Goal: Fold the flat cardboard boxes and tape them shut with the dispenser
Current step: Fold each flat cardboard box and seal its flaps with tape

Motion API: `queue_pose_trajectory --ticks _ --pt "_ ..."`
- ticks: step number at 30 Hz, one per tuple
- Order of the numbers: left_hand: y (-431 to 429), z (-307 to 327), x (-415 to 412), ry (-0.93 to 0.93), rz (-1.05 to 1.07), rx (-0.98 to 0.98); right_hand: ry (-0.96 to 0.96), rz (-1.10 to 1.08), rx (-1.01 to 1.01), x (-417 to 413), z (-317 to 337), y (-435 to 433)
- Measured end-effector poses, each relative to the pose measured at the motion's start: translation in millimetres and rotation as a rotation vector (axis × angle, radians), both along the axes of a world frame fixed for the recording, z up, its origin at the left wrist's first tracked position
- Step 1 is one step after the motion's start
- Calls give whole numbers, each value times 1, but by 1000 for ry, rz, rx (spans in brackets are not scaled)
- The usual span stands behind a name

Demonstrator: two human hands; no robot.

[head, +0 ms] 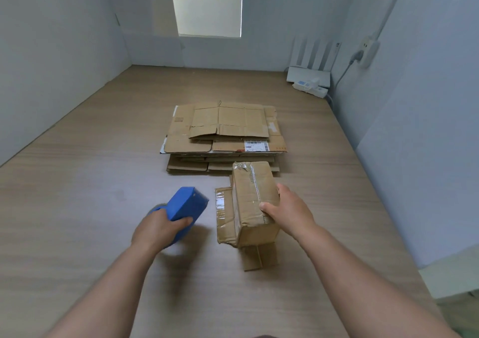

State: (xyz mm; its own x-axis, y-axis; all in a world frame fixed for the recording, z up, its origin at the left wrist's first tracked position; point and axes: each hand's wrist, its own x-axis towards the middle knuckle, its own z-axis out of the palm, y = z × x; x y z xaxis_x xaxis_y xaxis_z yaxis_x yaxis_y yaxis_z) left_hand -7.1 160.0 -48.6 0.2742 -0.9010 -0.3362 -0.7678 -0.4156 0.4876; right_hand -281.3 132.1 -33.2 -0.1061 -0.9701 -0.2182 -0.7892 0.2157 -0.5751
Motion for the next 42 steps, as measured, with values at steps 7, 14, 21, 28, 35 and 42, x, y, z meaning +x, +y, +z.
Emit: queue_pose_trajectory --ticks 7,14,21,28,35,42 --pt "-4 59 -31 446 -384 -155 -227 41 -246 -9 17 6" --pt "-2 70 -50 400 -517 -116 -832 235 -118 -14 63 28" --pt "-6 68 -51 384 -509 -127 -597 338 -178 -17 65 36" --pt "-3 72 -52 427 -574 -55 -744 229 -223 -18 72 34" --pt "-2 75 -52 431 -603 -67 -622 348 -112 -13 68 34" --pt "-1 79 -55 483 -600 -42 -704 219 -183 -13 69 34"
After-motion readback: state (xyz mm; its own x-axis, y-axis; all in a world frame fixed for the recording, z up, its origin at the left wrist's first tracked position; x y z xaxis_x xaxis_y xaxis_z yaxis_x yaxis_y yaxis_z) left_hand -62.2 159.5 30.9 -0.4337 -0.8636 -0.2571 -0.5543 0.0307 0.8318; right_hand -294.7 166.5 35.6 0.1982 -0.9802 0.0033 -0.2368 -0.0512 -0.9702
